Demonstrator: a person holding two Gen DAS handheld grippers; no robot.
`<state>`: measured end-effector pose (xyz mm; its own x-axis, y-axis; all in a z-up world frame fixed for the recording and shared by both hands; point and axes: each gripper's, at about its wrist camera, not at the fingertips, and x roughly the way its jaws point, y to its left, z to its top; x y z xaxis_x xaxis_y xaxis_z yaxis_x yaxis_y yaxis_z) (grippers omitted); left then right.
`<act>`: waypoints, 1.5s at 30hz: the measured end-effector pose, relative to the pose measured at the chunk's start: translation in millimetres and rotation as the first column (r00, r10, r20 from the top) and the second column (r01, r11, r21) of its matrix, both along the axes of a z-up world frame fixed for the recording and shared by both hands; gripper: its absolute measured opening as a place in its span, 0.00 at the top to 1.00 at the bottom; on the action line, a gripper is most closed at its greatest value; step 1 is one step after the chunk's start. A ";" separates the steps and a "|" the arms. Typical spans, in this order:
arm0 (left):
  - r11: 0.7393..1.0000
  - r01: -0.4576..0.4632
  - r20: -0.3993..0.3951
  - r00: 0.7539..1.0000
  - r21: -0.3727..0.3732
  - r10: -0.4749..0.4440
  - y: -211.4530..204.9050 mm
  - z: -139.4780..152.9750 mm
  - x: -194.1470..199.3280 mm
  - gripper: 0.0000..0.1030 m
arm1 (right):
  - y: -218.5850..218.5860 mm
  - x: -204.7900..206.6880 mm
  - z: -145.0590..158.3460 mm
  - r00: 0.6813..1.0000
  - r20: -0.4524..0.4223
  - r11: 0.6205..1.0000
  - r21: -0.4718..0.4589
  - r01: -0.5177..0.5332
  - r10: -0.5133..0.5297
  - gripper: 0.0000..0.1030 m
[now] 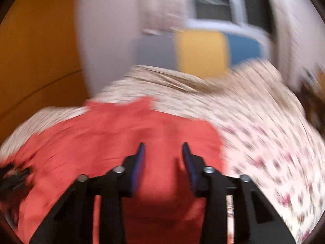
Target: Fold large clothes
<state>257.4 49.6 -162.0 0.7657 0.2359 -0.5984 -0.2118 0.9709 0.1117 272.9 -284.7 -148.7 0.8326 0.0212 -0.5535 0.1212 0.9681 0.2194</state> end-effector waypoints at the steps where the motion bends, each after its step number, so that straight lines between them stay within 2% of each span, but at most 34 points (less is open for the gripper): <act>1: 1.000 0.013 0.060 0.998 -0.018 -0.012 -4.1 16.8 -5.2 0.04 | -10.9 7.5 -4.8 0.999 -0.028 0.999 0.029 0.036 -0.035 0.76; 4: 0.994 0.060 0.120 0.992 -0.096 -0.048 -20.3 48.1 1.4 0.04 | -24.8 24.5 -23.7 0.992 -0.107 0.994 0.083 0.068 -0.059 0.79; 6: 0.989 0.103 0.105 0.990 -0.102 -0.093 -38.2 50.8 16.4 0.04 | -14.3 37.8 -40.3 0.985 -0.172 0.999 0.045 0.025 -0.017 0.79; 9: 0.985 0.175 0.034 0.984 0.005 -0.175 -73.9 27.3 47.8 0.04 | -3.2 41.0 -55.1 0.977 -0.213 1.000 0.005 -0.013 0.013 0.78; 10: 0.980 0.190 -0.011 0.982 0.058 -0.189 -83.7 11.0 58.2 0.04 | -6.3 42.2 -57.4 0.977 -0.212 1.000 0.016 -0.012 0.015 0.78; 11: 0.977 0.198 -0.061 0.979 0.078 -0.193 -88.2 -4.4 66.1 0.04 | -14.2 41.8 -58.6 0.979 -0.201 0.998 0.059 -0.008 0.019 0.79; 12: 0.977 0.209 -0.135 0.970 0.051 -0.200 -85.9 -23.1 75.5 0.04 | -20.4 38.6 -59.1 0.981 -0.192 0.996 0.092 -0.006 0.023 0.79; 13: 0.976 0.216 -0.158 0.964 0.006 -0.212 -80.1 -27.3 81.0 0.03 | -24.7 32.6 -59.9 0.983 -0.181 0.993 0.120 -0.003 0.025 0.79; 15: 0.976 0.208 -0.166 0.962 -0.068 -0.217 -67.1 -30.4 84.4 0.03 | -35.4 22.5 -49.2 0.992 -0.124 0.984 0.177 0.013 0.009 0.79; 17: 0.976 0.208 -0.165 0.962 -0.068 -0.217 -65.1 -32.4 83.8 0.03 | -38.8 12.6 -27.3 0.997 -0.071 0.984 0.173 0.044 -0.032 0.77; 19: 0.978 0.206 -0.168 0.963 -0.044 -0.211 -66.7 -34.7 83.1 0.03 | -36.5 21.8 -14.8 0.998 -0.043 0.988 0.151 0.042 -0.036 0.77; 22: 0.978 0.206 -0.167 0.964 -0.031 -0.208 -70.8 -35.6 85.0 0.03 | -30.1 54.5 -12.6 0.997 -0.076 0.994 0.104 0.025 -0.017 0.77; 25: 0.978 0.207 -0.167 0.963 -0.038 -0.210 -70.1 -35.3 87.2 0.03 | -33.9 83.3 -32.7 0.986 -0.158 0.991 0.105 0.078 -0.061 0.81; 27: 0.977 0.208 -0.166 0.963 -0.037 -0.211 -73.0 -36.1 87.5 0.03 | -34.0 94.0 -48.6 0.974 -0.210 0.992 0.074 0.098 -0.081 0.83; 31: 0.975 0.219 -0.166 0.961 -0.043 -0.223 -75.1 -38.7 88.2 0.03 | -41.0 104.6 -67.1 0.970 -0.228 0.991 0.077 0.108 -0.088 0.85; 35: 0.974 0.219 -0.168 0.960 -0.054 -0.225 -74.5 -41.0 88.7 0.03 | -51.8 89.2 -65.2 0.979 -0.182 0.983 0.138 0.120 -0.094 0.84; 38: 0.974 0.217 -0.171 0.959 -0.059 -0.224 -73.5 -41.6 89.0 0.03 | -53.1 55.1 -51.2 0.986 -0.117 0.977 0.162 0.139 -0.121 0.79; 42: 0.975 0.216 -0.172 0.960 -0.054 -0.222 -74.2 -41.0 89.1 0.03 | -37.2 9.6 -37.9 0.989 -0.106 0.990 0.087 0.109 -0.099 0.80; 45: 0.975 0.215 -0.173 0.960 -0.050 -0.220 -74.6 -40.4 89.2 0.03 | -27.6 -2.9 -46.2 0.978 -0.175 0.992 0.032 0.122 -0.114 0.78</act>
